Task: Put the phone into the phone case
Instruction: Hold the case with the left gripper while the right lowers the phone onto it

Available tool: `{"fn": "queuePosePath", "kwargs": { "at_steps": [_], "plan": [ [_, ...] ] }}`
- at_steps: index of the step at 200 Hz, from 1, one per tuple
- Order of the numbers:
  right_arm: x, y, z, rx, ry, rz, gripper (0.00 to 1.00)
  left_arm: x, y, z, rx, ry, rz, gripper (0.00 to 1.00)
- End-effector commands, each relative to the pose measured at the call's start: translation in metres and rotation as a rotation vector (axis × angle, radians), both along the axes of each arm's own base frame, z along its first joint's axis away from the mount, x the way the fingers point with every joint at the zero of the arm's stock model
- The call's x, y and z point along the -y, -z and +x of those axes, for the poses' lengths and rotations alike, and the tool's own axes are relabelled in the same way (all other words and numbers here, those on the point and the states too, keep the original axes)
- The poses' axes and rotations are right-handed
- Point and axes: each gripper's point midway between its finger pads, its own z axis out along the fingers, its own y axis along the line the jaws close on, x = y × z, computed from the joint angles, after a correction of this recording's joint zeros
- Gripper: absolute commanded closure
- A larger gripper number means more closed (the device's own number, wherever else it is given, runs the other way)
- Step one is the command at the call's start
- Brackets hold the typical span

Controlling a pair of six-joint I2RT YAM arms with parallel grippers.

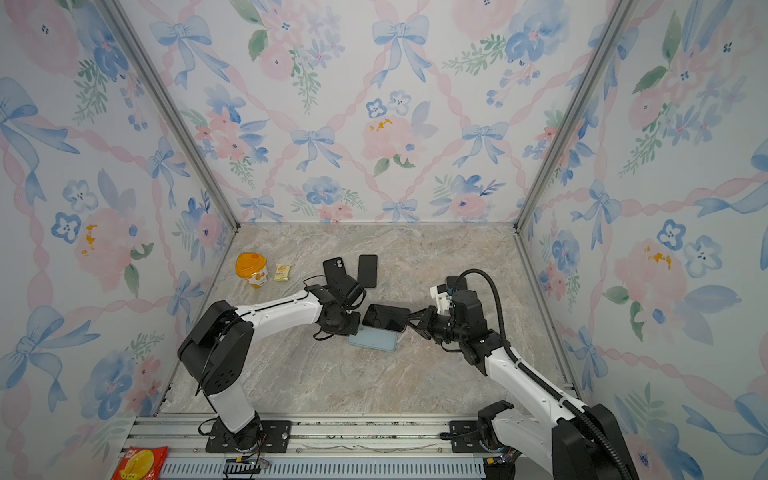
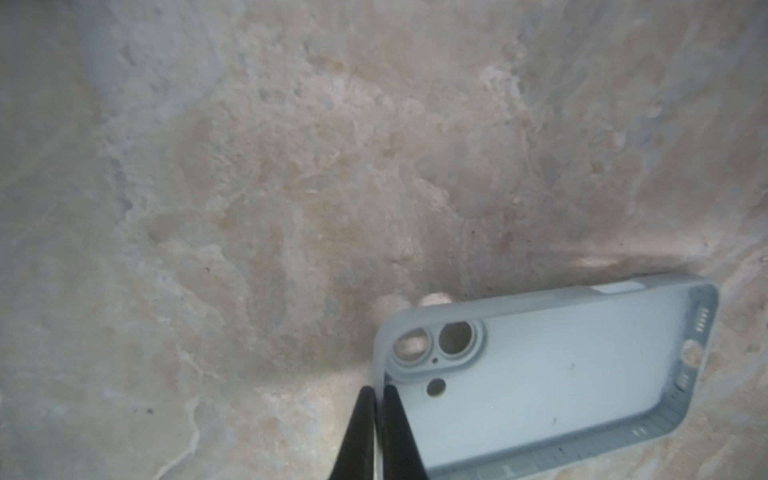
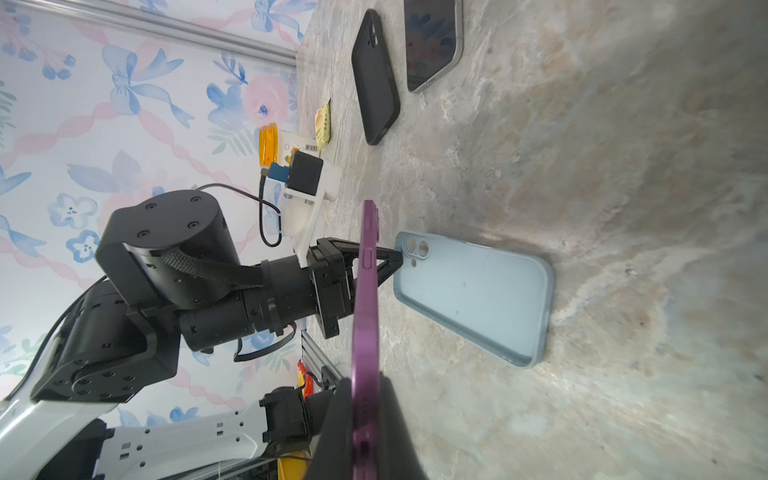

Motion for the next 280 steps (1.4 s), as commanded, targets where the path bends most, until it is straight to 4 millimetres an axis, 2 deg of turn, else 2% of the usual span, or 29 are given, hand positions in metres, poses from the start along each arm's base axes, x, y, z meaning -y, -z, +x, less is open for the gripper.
{"fn": "queuePosePath", "kwargs": {
  "at_steps": [1, 48, 64, 111, 136, 166, 199, 238, 280],
  "plan": [
    [-0.016, -0.020, -0.009, 0.063, -0.123, 0.021, 1.00, -0.004, -0.004, -0.001, 0.015, -0.100, -0.047, 0.92],
    [-0.013, -0.006, -0.013, 0.032, -0.164, -0.010, 1.00, -0.006, 0.004, -0.017, -0.007, -0.150, -0.108, 0.91],
    [-0.014, -0.001, -0.014, 0.019, -0.178, -0.016, 1.00, -0.010, 0.005, -0.019, -0.006, -0.167, -0.106, 0.90],
    [-0.018, 0.009, -0.018, -0.014, -0.225, -0.016, 1.00, -0.004, 0.004, -0.018, -0.008, -0.161, -0.134, 0.84],
    [-0.020, 0.013, -0.019, -0.025, -0.260, -0.024, 1.00, 0.003, -0.011, -0.014, 0.005, -0.127, -0.182, 0.76],
    [-0.022, 0.015, -0.014, -0.034, -0.287, -0.035, 1.00, -0.001, -0.036, -0.005, 0.032, -0.121, -0.271, 0.69],
    [-0.028, 0.021, -0.004, -0.064, -0.296, -0.022, 1.00, -0.001, -0.049, 0.000, 0.036, -0.117, -0.415, 0.61],
    [-0.034, 0.027, 0.002, -0.085, -0.308, -0.018, 1.00, 0.001, -0.045, -0.002, 0.004, -0.108, -0.513, 0.50],
    [-0.038, 0.039, 0.006, -0.117, -0.311, -0.021, 1.00, -0.008, -0.033, -0.005, -0.024, -0.112, -0.568, 0.46]
  ]
}}
